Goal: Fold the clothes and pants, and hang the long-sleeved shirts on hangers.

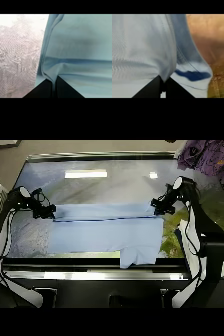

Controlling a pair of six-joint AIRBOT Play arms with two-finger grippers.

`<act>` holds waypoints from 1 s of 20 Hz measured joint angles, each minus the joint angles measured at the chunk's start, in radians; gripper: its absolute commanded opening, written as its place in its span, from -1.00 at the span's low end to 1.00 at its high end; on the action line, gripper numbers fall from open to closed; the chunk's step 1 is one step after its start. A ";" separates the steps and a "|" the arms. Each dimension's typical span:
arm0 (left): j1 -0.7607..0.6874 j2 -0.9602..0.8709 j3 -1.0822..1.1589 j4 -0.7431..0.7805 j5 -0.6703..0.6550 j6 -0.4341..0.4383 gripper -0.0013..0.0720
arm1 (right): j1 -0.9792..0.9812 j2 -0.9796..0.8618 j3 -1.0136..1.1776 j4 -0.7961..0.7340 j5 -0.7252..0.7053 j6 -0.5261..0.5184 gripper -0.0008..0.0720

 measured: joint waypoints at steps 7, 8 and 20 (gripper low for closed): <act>0.006 0.021 0.014 -0.005 0.023 -0.023 0.74 | -0.001 0.027 -0.053 0.031 -0.048 -0.038 0.53; 0.014 0.036 0.028 -0.004 0.018 -0.027 0.74 | -0.001 0.047 -0.047 0.038 -0.047 -0.061 0.53; 0.337 0.579 -0.509 -0.145 0.050 -0.003 0.72 | -0.315 0.650 -0.701 0.230 -0.003 -0.353 0.53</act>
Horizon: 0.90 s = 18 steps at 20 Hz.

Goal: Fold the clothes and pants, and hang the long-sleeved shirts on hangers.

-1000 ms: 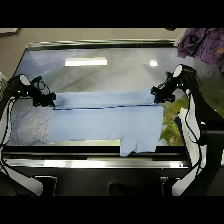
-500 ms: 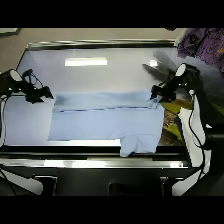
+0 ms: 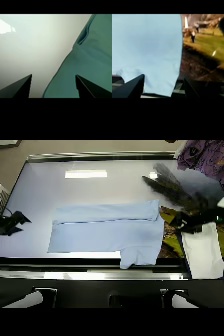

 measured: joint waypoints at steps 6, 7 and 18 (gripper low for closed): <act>0.022 0.081 -0.214 -0.071 0.031 0.015 0.72 | -0.045 0.174 -0.464 0.138 -0.070 -0.083 0.53; 0.022 0.084 -0.226 -0.073 0.031 0.015 0.72 | -0.047 0.183 -0.514 0.163 -0.091 -0.098 0.52; 0.022 0.093 -0.254 -0.087 0.021 0.018 0.72 | -0.052 0.205 -0.758 0.310 -0.233 -0.201 0.36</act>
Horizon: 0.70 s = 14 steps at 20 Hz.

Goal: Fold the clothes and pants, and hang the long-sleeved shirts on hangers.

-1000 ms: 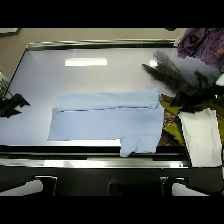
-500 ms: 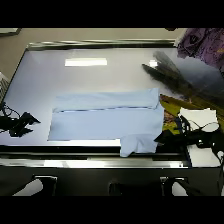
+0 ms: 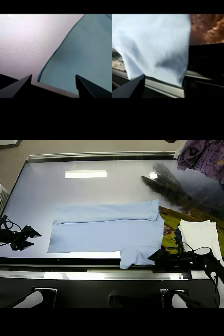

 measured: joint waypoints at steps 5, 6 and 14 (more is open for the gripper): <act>0.003 0.000 -0.001 -0.003 -0.018 0.000 0.72 | 0.000 0.000 -0.010 0.015 -0.034 -0.013 -0.89; 0.007 0.000 -0.005 -0.003 -0.021 0.002 0.72 | 0.000 0.000 -0.010 0.019 -0.035 -0.018 -0.89; 0.104 -0.010 -0.154 -0.085 -0.009 0.180 0.72 | 0.000 0.000 -0.011 0.051 -0.033 -0.029 -0.89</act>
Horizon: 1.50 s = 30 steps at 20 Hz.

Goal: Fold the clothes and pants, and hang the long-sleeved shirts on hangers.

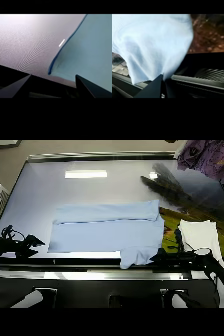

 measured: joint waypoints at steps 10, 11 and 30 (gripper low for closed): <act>-0.038 -0.121 -0.043 -0.148 0.020 0.128 0.51 | 0.000 0.000 0.000 0.016 0.027 0.000 -0.89; -0.043 -0.130 -0.044 -0.154 0.020 0.130 -0.12 | 0.000 0.000 0.000 0.016 0.029 0.000 -0.89; -0.053 0.248 0.011 0.012 -0.096 -0.227 -0.93 | 0.000 0.572 0.055 -0.080 0.322 0.328 -0.90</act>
